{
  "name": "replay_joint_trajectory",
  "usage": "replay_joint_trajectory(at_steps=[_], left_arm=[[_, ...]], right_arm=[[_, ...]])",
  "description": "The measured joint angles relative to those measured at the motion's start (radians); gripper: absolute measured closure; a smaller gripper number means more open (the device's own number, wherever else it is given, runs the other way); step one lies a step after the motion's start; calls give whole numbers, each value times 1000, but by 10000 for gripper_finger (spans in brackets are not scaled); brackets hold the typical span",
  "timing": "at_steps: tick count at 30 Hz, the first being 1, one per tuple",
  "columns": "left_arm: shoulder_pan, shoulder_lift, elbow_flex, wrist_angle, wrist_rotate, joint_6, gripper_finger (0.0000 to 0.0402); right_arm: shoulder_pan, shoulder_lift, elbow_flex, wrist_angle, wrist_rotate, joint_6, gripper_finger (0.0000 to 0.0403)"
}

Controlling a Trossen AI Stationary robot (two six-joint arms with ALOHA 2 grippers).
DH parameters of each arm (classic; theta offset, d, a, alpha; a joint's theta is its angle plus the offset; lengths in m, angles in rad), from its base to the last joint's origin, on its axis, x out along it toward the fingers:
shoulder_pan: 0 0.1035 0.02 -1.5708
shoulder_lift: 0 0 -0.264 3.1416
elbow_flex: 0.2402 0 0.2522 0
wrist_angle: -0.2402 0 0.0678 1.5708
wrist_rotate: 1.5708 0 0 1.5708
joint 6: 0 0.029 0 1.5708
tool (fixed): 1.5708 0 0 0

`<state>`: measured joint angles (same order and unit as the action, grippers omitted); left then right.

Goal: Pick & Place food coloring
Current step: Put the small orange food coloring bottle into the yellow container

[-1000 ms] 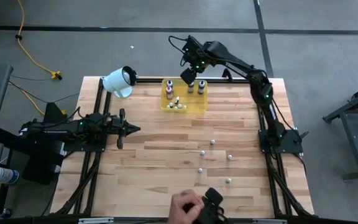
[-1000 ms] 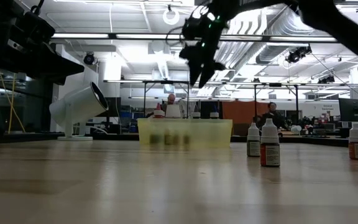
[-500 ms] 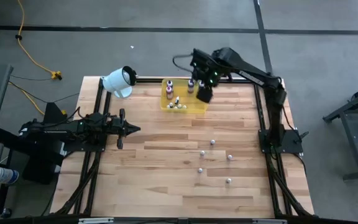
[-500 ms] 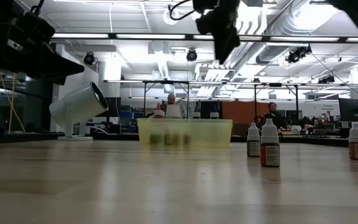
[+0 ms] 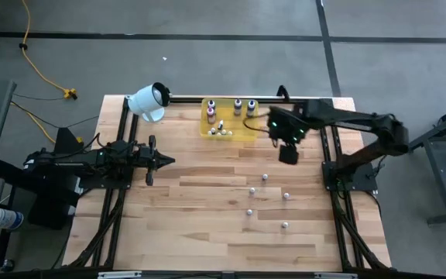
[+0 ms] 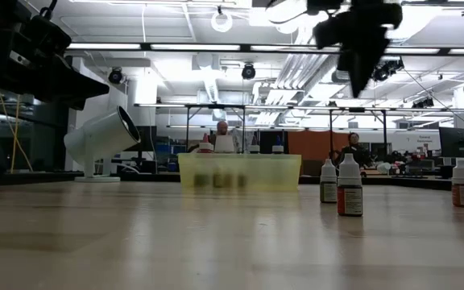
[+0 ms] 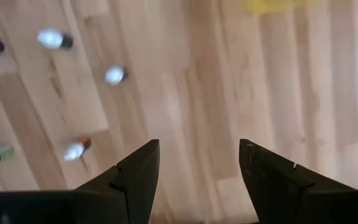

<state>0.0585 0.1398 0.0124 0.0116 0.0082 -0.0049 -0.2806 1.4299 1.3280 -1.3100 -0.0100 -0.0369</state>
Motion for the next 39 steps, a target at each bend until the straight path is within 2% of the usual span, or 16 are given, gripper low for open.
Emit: replay_joint_trajectory(at_steps=[5, 10, 19, 29, 33, 39], left_arm=[[0, 0, 0, 0, 0, 0, 401], [0, 0, 0, 0, 0, 0, 401], [0, 0, 0, 0, 0, 0, 401], [0, 0, 0, 0, 0, 0, 401], [0, 0, 0, 0, 0, 0, 401], [0, 0, 0, 0, 0, 0, 401]], right_arm=[[66, -147, -154, 10, -1, 60, 194], [144, -256, -251, 6, -1, 62, 194], [294, -375, -376, -3, -1, 62, 194], [482, -388, -435, 27, -37, 60, 194], [541, -360, -435, 76, -79, 67, 193], [608, -278, -435, 103, -67, 116, 196]])
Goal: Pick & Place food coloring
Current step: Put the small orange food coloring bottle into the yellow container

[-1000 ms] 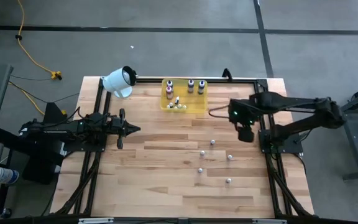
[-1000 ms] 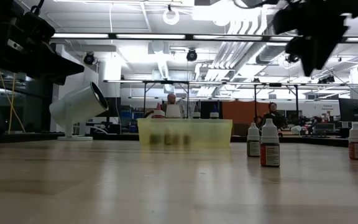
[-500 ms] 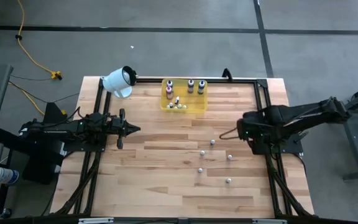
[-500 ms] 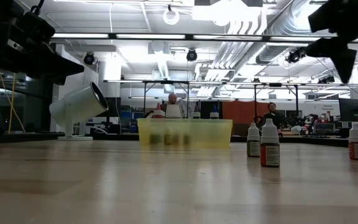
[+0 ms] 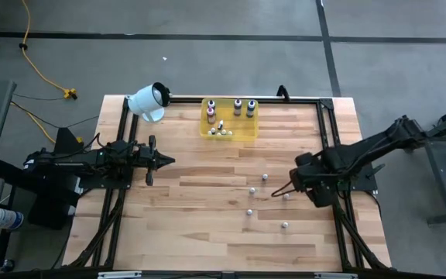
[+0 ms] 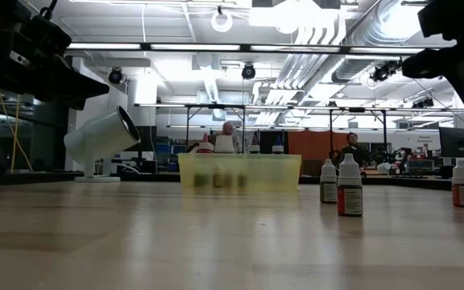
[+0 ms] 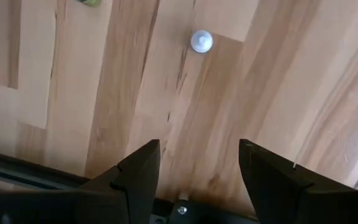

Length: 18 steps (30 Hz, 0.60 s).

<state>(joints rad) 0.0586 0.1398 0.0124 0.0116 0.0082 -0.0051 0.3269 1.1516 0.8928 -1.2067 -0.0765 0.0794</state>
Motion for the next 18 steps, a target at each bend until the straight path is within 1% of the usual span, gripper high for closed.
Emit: replay_joint_trajectory(at_steps=[4, 8, 12, 18], left_arm=[[0, 0, 0, 0, 0, 0, 401], [0, 0, 0, 0, 0, 0, 401], [0, 0, 0, 0, 0, 0, 401], [0, 0, 0, 0, 0, 0, 401]], right_arm=[[34, 53, 0, 52, 13, 38, 194], [47, 111, 0, 122, 1, 183, 196], [43, 173, 0, 171, -6, 307, 196], [20, 249, 0, 225, -7, 379, 194]])
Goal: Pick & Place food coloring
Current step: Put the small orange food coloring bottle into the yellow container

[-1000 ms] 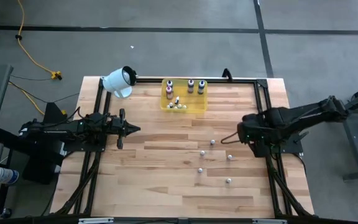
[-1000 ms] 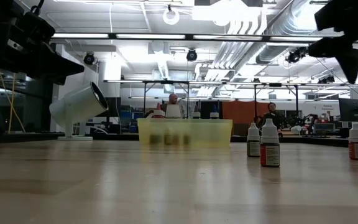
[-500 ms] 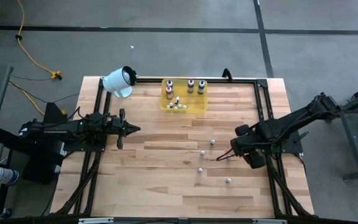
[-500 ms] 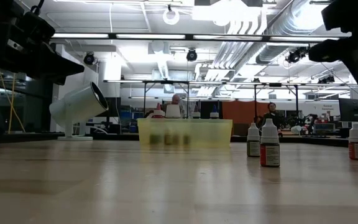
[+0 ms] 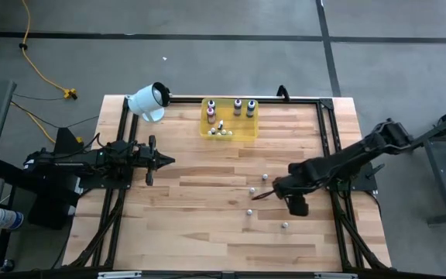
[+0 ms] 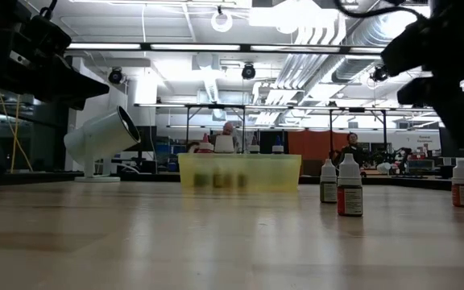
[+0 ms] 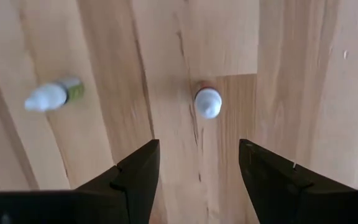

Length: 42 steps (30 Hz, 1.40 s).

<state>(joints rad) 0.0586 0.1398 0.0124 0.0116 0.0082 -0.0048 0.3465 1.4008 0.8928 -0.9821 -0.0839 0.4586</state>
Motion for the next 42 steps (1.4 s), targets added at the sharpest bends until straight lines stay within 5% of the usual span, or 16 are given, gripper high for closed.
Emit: replay_joint_trajectory(at_steps=[21, 42], left_arm=[[0, 0, 0, 0, 0, 0, 401], [0, 0, 0, 0, 0, 0, 401]], right_arm=[[-81, 101, 0, 53, -28, 680, 194], [-85, 135, 0, 75, -39, 888, 194]])
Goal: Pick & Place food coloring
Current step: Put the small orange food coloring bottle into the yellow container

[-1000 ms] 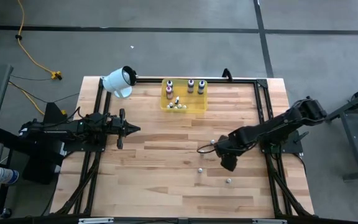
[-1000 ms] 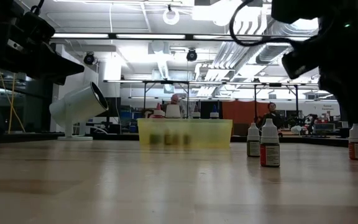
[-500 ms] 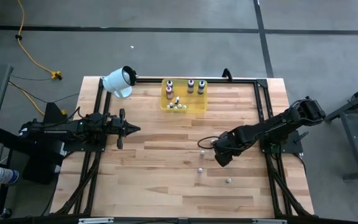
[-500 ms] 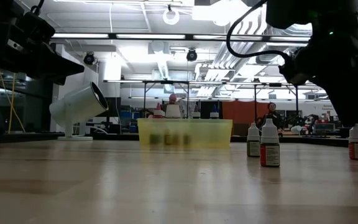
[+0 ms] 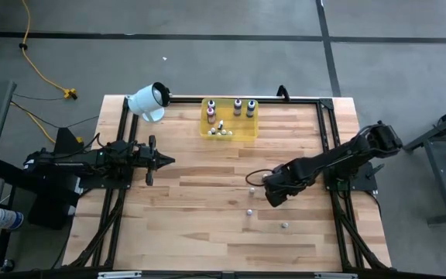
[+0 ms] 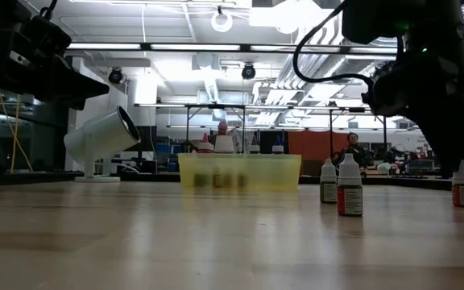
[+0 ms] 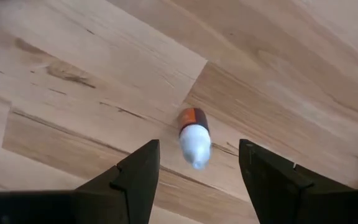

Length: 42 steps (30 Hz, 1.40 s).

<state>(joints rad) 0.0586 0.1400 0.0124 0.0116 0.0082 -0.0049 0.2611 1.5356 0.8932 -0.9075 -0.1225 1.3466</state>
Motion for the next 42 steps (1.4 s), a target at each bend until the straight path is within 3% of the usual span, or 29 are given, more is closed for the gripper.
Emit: replay_joint_trajectory(at_steps=[14, 31, 42], left_arm=[[0, 0, 0, 0, 0, 0, 401], [0, 0, 0, 0, 0, 0, 401], [0, 0, 0, 0, 0, 0, 401]], right_arm=[[1, 16, 0, 14, 19, 19, 202], [1, 32, 0, 14, 1, 9, 305], [1, 63, 2, 41, -28, -4, 330]])
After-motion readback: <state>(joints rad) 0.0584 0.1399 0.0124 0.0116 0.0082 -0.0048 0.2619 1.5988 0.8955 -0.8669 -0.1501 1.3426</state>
